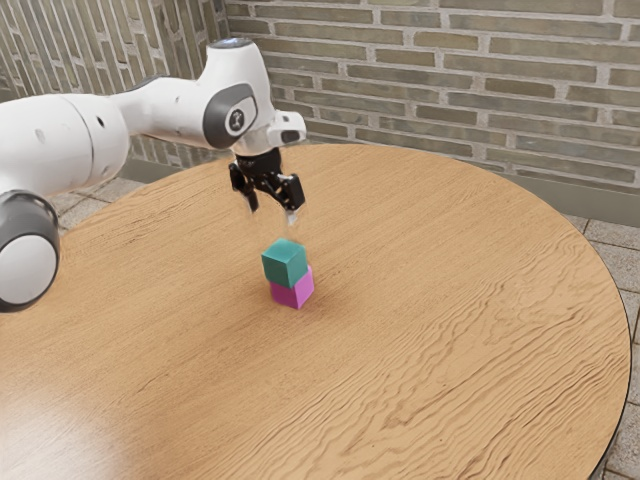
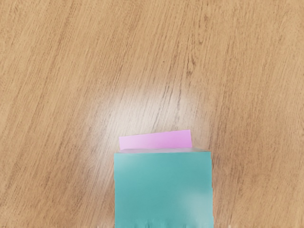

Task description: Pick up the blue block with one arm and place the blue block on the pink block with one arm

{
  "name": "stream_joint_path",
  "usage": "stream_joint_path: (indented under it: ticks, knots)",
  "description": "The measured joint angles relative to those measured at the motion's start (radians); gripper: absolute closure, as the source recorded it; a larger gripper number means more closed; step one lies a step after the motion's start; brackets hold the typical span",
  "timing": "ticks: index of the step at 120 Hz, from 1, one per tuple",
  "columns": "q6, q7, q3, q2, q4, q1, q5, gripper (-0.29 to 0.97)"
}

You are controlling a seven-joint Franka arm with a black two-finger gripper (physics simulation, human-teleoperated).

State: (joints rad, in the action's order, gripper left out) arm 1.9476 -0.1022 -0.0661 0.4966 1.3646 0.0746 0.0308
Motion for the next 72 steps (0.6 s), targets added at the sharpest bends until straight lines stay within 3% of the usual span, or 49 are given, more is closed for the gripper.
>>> stream_joint_path:
  ticks: [37, 72]
  knots:
    - [-0.218, 0.000, -0.004, -0.459, 0.149, 0.100, -0.162, 0.00]
    - [-0.351, 0.000, -0.026, -0.516, 0.174, 0.195, -0.203, 0.00]
